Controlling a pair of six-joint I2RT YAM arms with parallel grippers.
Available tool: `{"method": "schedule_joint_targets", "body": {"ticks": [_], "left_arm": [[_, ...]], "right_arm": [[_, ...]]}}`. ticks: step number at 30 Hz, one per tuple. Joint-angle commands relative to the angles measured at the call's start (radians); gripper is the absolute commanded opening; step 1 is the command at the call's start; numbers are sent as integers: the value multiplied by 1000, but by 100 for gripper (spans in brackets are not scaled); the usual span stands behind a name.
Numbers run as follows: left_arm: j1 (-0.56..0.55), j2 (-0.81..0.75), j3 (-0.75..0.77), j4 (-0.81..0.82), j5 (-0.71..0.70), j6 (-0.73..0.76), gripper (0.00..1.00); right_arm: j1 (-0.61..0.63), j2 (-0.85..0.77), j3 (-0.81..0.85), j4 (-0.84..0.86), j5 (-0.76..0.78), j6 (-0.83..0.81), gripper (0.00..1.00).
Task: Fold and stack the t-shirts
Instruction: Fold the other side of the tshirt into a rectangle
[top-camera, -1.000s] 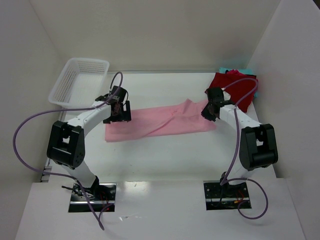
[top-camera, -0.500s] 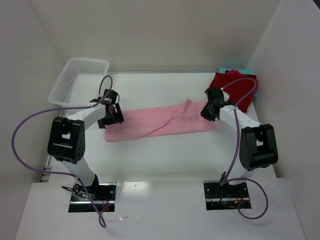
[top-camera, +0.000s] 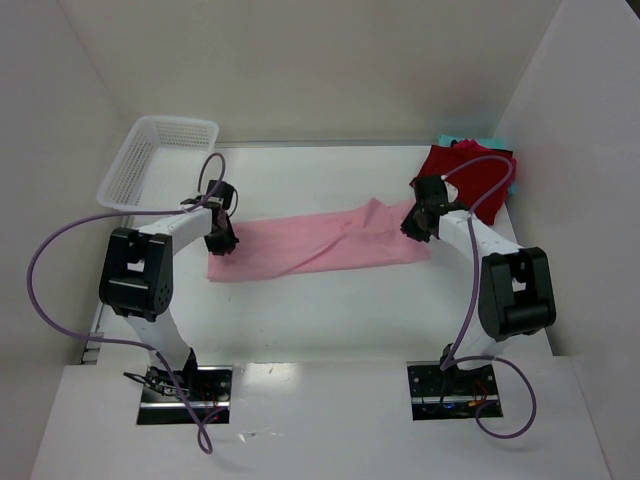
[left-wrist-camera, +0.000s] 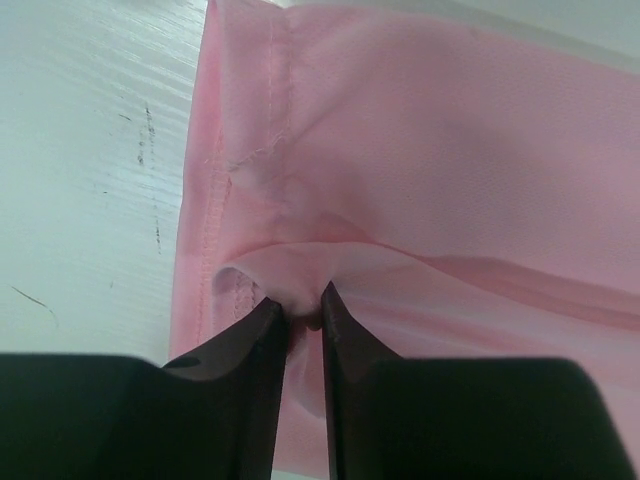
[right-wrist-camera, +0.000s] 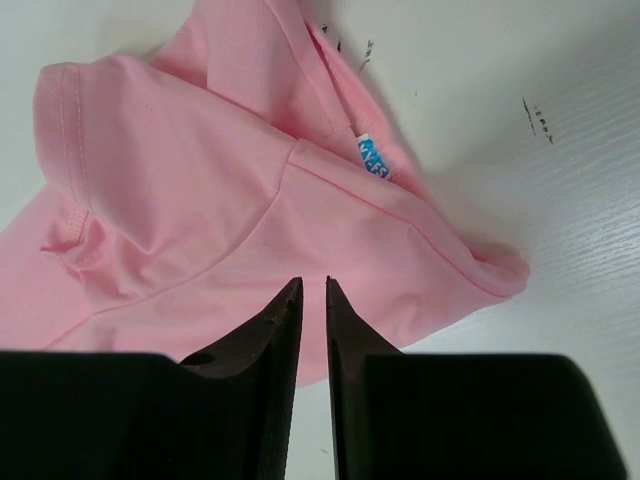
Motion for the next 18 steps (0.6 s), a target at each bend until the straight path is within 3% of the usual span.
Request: {"method": "schedule_joint_targets", "body": {"ticks": [1,4,16,18], "left_arm": [[11,-19,5,-9,-22,3,24],[11,-28,5,-9,-22,3,23],[20,-50,34,-29,-33,3,26],[29,-50,35,-29,-42,3,22]], "right_arm": [[-6,37,13,73,-10,-10,21],[-6,83,13,73,-30,-10,21],[-6,126,13,66,-20,-20,1],[-6,137,13,56,-11,-20,0]]}}
